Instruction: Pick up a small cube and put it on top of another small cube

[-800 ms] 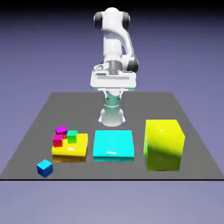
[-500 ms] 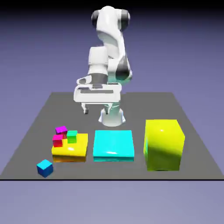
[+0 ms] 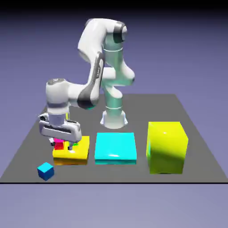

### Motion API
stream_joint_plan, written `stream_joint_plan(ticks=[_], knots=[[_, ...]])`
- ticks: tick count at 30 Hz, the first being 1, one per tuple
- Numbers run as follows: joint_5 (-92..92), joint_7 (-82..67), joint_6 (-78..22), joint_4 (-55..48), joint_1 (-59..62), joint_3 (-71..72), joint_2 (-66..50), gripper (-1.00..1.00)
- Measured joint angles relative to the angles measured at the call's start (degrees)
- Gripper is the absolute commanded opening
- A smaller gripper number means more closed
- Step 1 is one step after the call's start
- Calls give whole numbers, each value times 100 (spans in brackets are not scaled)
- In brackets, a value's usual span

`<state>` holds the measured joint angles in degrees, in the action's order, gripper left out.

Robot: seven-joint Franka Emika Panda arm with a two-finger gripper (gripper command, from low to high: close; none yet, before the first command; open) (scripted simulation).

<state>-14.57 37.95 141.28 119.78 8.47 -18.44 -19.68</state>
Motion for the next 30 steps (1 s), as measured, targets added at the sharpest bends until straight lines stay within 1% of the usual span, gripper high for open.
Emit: stream_joint_plan(ticks=[7, 9, 12, 13, 15, 19, 30], knots=[[-405, -125, -909, -1145, 254, -512, -1454, 0], [-417, -129, -937, -1181, 262, -528, -1499, 0], [-705, -305, -367, -1222, 445, -256, -2121, 0], [-756, -336, -266, -1229, 477, -208, -2232, -100], [-764, -342, -266, -1229, 477, -207, -2232, -100], [-393, -97, -946, -1102, 275, -508, -1402, -100], [630, 958, -1141, 762, 576, -62, 882, -100]])
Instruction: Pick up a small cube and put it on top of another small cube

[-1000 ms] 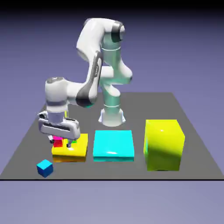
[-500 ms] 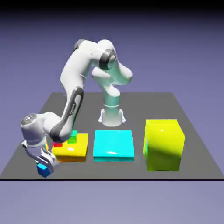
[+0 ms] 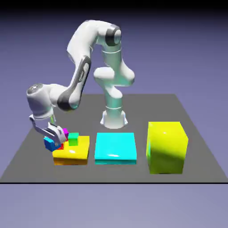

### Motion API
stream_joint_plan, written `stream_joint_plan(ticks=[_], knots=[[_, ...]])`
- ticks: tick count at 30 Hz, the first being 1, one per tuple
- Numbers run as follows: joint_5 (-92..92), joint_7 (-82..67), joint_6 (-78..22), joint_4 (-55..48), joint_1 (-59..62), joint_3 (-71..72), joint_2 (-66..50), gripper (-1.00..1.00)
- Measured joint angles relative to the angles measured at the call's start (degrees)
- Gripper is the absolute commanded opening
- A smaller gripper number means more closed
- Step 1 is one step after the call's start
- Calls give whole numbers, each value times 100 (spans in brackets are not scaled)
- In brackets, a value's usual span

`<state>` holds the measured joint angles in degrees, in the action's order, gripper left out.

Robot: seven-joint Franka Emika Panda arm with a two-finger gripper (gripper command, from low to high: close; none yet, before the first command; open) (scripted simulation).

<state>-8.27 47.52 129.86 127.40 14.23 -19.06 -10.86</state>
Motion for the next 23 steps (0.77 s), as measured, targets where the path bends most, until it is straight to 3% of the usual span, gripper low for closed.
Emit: stream_joint_plan(ticks=[11, 16, 17, 19, 23], knots=[[1002, 1032, -190, 1822, 292, 435, 2232, -100], [779, 854, 805, 2154, 279, 436, 1548, -100], [736, 820, 1000, 2218, 276, 436, 1414, 100], [750, 830, 999, 2219, 283, 439, 1414, 100], [978, 1009, 4, 1887, 291, 436, 2098, 100]])
